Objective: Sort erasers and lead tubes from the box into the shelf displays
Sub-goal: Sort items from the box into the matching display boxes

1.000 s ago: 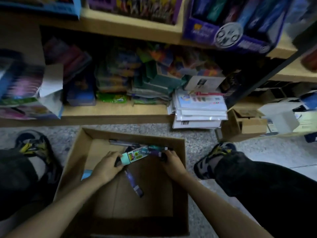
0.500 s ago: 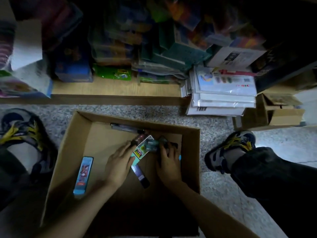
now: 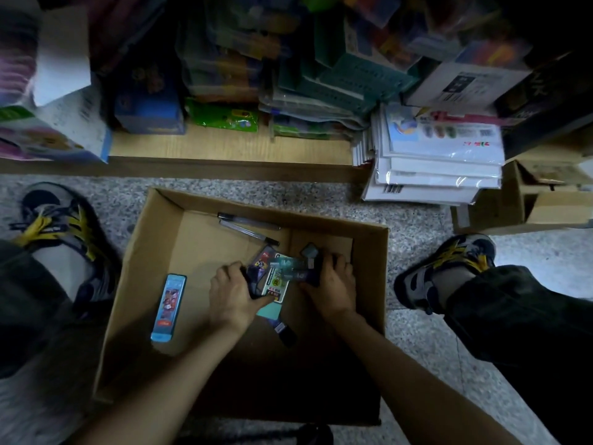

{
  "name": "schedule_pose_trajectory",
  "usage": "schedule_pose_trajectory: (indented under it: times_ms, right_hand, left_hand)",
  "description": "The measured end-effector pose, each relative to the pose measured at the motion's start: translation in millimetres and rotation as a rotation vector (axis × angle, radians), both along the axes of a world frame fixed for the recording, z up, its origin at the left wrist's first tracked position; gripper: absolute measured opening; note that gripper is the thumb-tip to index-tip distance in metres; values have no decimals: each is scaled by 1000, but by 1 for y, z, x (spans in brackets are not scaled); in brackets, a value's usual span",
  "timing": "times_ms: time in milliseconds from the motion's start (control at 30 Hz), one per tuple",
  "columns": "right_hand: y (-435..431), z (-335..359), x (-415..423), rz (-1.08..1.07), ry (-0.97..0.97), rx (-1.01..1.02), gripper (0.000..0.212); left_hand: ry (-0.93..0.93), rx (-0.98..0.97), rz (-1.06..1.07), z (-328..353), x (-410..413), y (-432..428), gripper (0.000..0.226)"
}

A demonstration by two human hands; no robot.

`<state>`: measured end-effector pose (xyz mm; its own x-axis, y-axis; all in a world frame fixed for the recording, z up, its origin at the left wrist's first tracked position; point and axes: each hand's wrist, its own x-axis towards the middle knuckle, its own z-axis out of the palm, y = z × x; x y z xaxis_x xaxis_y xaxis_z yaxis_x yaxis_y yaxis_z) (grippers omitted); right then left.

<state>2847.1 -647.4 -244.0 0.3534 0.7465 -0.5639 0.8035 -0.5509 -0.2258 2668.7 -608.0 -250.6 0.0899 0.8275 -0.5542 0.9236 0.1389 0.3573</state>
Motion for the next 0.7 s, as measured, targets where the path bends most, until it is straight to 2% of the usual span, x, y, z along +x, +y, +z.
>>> schedule_pose_trajectory:
  times_ms: [133,233,333,433,533,700]
  right_hand:
    - [1,-2,-12,-163,134,41,57]
    - [-1,-5,-25,-204,203,36,46]
    - [-2,-6,-28,-221,224,27,46]
    - [-5,-5,-27,-185,235,36,47]
    - [-12,-2,-25,-77,209,49,44]
    - [-20,5,-21,-145,226,99,29]
  left_hand:
    - [-12,-95,92,-5,11,5,69]
    - [-166,-223,139,-6,15,6,44]
    - [-284,-283,212,-8,16,6,35]
    - [-354,-279,248,-6,13,3,31]
    - [-407,-243,381,-1,6,-1,29]
    - [-429,-114,514,10,-5,2,18]
